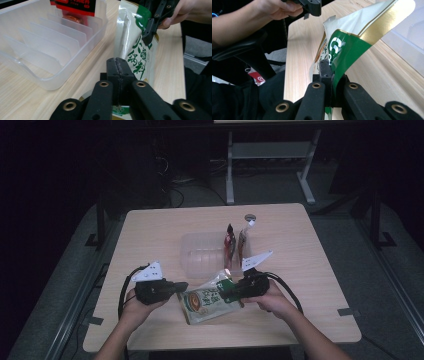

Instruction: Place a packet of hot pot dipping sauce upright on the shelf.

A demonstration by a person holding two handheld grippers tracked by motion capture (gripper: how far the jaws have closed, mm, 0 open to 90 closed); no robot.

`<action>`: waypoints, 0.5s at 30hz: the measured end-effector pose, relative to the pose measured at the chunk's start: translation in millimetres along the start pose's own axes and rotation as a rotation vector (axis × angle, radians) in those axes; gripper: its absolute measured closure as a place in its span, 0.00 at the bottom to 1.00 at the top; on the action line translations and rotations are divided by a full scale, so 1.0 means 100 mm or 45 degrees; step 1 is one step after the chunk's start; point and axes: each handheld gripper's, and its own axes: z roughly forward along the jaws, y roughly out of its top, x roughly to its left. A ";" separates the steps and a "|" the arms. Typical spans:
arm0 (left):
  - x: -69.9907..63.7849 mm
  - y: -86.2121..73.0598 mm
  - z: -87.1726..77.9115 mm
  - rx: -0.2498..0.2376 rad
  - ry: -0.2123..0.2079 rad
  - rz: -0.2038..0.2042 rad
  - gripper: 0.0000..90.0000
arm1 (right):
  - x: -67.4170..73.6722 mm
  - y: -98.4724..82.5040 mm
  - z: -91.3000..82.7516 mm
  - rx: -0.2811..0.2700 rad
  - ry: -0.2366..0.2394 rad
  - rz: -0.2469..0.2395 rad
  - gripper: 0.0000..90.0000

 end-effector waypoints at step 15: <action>-0.14 0.09 0.32 0.094 -0.015 0.053 1.00 | 0.18 0.11 0.04 -0.081 0.141 -0.037 1.00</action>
